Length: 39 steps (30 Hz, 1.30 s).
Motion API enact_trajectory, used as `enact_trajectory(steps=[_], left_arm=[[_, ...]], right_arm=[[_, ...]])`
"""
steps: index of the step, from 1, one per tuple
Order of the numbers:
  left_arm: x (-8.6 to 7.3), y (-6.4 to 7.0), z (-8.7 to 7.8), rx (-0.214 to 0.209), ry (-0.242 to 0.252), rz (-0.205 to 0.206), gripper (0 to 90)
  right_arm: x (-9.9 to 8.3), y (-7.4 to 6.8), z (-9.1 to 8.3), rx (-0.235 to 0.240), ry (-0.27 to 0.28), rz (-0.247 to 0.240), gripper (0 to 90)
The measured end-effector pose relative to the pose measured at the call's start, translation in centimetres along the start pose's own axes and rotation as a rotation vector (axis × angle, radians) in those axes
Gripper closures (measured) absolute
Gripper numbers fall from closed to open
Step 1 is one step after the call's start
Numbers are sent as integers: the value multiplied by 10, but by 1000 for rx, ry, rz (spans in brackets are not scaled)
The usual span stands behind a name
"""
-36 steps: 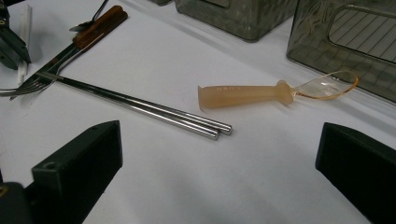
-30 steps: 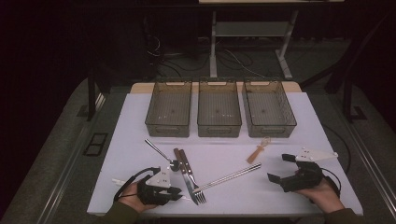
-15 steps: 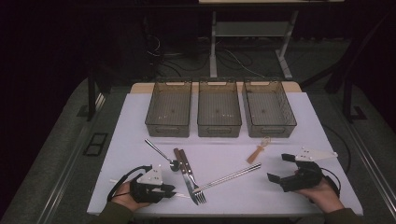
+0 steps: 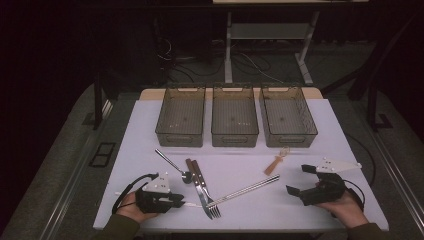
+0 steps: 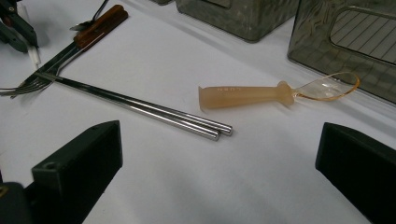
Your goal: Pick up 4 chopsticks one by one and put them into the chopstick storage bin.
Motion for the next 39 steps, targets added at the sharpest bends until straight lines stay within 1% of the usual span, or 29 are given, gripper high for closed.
enact_trajectory(steps=[4, 6, 9, 11, 12, 13, 14, 15, 16, 17, 20, 22, 24, 25, 26, 27, 28, 29, 31, 33, 35, 37, 39], left_arm=[[-4, -7, -3, 19, 7, -21, 770], [-4, -10, -3, 37, 12, -36, 769], [-4, -14, -4, 35, 20, -51, 770], [-4, -16, -4, 42, 23, -59, 770], [-4, -17, -5, 51, 40, -67, 773], [-3, -19, -8, 101, 37, -74, 837], [-5, -23, -8, 142, 0, -71, 893], [-7, -25, -6, 124, -5, -82, 893], [-8, -27, -6, 108, 10, -96, 891], [-8, -27, -6, 107, 11, -93, 890], [-7, -25, -6, 130, 5, -76, 888], [-8, -25, -6, 127, 12, -81, 885], [-9, -26, -6, 140, 23, -85, 851], [-9, -26, -7, 155, 23, -92, 807], [-8, -25, -10, 151, 33, -103, 726], [-7, -23, -14, 121, 55, -109, 695], [-6, -18, -16, 90, 65, -98, 664], [-6, -12, -18, 83, 65, -77, 652], [-5, -4, -18, 55, 44, -61, 618], [-5, 2, -14, 45, 14, -43, 601], [-5, 4, -11, 30, -3, -33, 602], [-6, 6, -9, 26, -18, -27, 616], [-7, 7, -6, 36, -35, -18, 623]], right_arm=[[0, 0, 0, -1, 1, 1, 5], [0, 0, 0, 0, 0, -1, 5], [0, 0, 0, -1, -1, -1, 5], [0, 0, 0, -1, -1, -1, 5], [0, 0, 0, -1, -2, 0, 5], [0, 0, 0, -1, -2, 0, 5], [0, 0, 0, -1, -2, 0, 5], [0, 0, 0, -1, -2, 0, 5], [0, 0, 0, 0, -2, 0, 5], [0, 0, 0, 0, -1, 0, 5], [0, 0, 0, 0, 0, -1, 5], [0, 0, 0, -1, -3, 2, 5], [0, 0, 0, 0, -2, -1, 5], [0, -1, 0, 0, -2, -2, 5], [0, -1, 0, 0, -2, -3, 5], [0, -1, 0, 0, -3, -2, 5], [1, 0, 0, 0, -2, -2, 5], [1, 0, 0, 1, -1, 0, 5], [0, 0, 0, 1, -2, 0, 5], [1, 0, 1, 0, -3, 0, 5], [1, 0, 1, 2, -2, -3, 5], [1, -1, 0, 1, -1, -5, 5], [1, 0, 0, 1, -1, -5, 5]])
Point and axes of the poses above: each handheld gripper's, and its own axes: z roughly forward along the jaws, x roughly out of its top, y roughly to its right, the point moved 3 cm from there along z, roughly forward along the jaws, and after that the axes turned 6 degrees about -y, right-handed, at the moved point
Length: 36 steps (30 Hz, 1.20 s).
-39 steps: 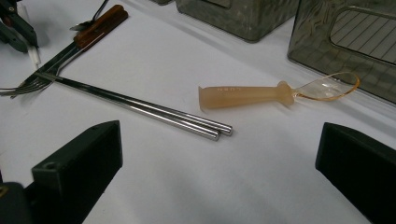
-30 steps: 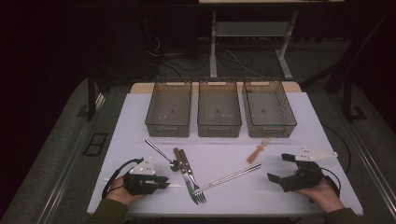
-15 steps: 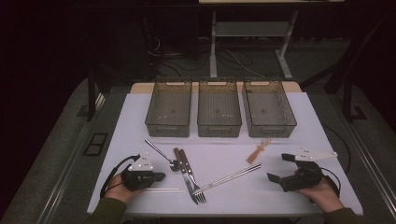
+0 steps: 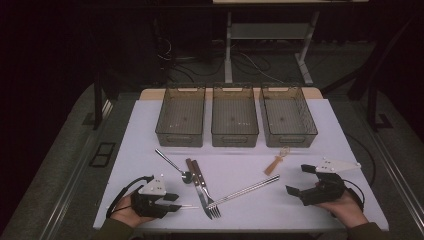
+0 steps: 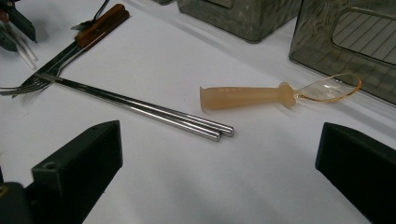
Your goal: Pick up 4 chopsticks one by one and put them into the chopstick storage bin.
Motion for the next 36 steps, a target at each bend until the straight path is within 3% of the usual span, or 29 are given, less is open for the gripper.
enact_trajectory(steps=[8, 12, 18, 36], left_arm=[[1, 0, 1, 30, -11, 41, 722], [1, -2, 1, 24, -7, 37, 761], [-1, -5, 0, 10, 10, 18, 767], [0, -27, 1, 102, 34, -55, 778]], right_arm=[[0, 0, 0, 1, 1, 0, 5], [0, 0, 0, 1, 1, 1, 5], [0, 0, 0, 1, 1, 0, 5], [0, -1, 2, 10, 0, 4, 5]])
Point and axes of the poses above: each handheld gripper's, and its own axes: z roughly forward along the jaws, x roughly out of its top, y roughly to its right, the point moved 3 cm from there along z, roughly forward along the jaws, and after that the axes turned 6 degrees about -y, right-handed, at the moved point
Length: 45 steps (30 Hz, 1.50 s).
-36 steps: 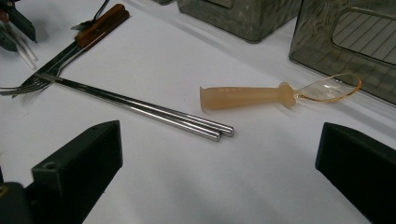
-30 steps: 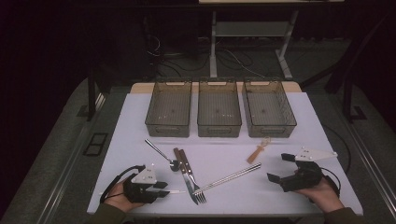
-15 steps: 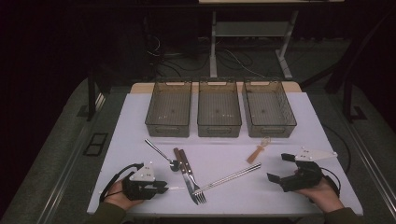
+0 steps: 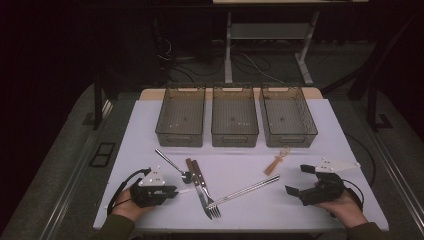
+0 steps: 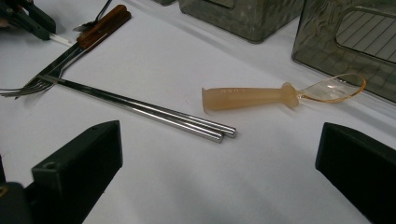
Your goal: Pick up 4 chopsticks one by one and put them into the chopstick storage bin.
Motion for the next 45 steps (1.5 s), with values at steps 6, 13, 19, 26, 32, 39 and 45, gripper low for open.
enact_trajectory(steps=[6, 13, 19, 26, 32, 39, 45], left_arm=[[1, -2, 1, 7, 2, -14, 777], [-2, -2, -4, 4, 3, -30, 695], [-9, -2, -25, 13, 50, -83, 606], [-31, -5, -50, 41, 72, -122, 682], [-48, -5, -60, 56, 66, -135, 755], [-53, -6, -52, 51, 37, -119, 793], [-53, -7, -46, 43, 13, -107, 801]], right_arm=[[0, 0, 0, 0, 1, 2, 5], [0, 0, -1, -1, 3, 0, 5], [0, -1, -1, -1, 3, -1, 5], [0, -1, -1, 1, 2, -3, 5], [0, 0, 0, 1, -1, -5, 5], [0, -1, 0, 1, -2, -5, 5], [0, -1, 0, 2, -1, -4, 5]])
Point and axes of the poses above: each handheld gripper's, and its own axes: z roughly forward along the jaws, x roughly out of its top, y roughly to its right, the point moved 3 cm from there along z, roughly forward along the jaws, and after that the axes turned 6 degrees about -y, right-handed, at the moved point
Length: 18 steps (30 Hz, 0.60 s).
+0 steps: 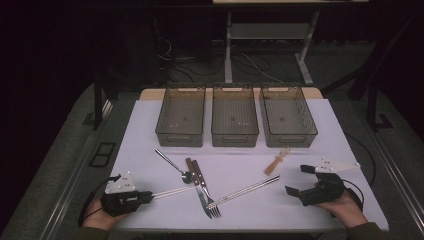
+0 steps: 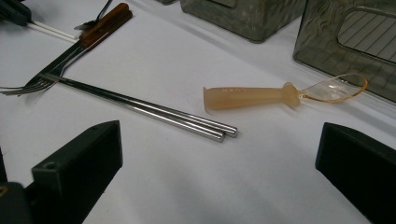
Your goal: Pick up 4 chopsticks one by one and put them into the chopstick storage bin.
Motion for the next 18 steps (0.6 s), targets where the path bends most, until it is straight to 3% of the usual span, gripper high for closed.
enact_trajectory(steps=[13, 18], left_arm=[[0, 7, 5, -68, -10, 7, 790], [0, 9, 5, -73, -17, 14, 819]], right_arm=[[0, 0, 0, 0, -2, 0, 5], [0, 0, 0, 0, -3, 1, 5]])
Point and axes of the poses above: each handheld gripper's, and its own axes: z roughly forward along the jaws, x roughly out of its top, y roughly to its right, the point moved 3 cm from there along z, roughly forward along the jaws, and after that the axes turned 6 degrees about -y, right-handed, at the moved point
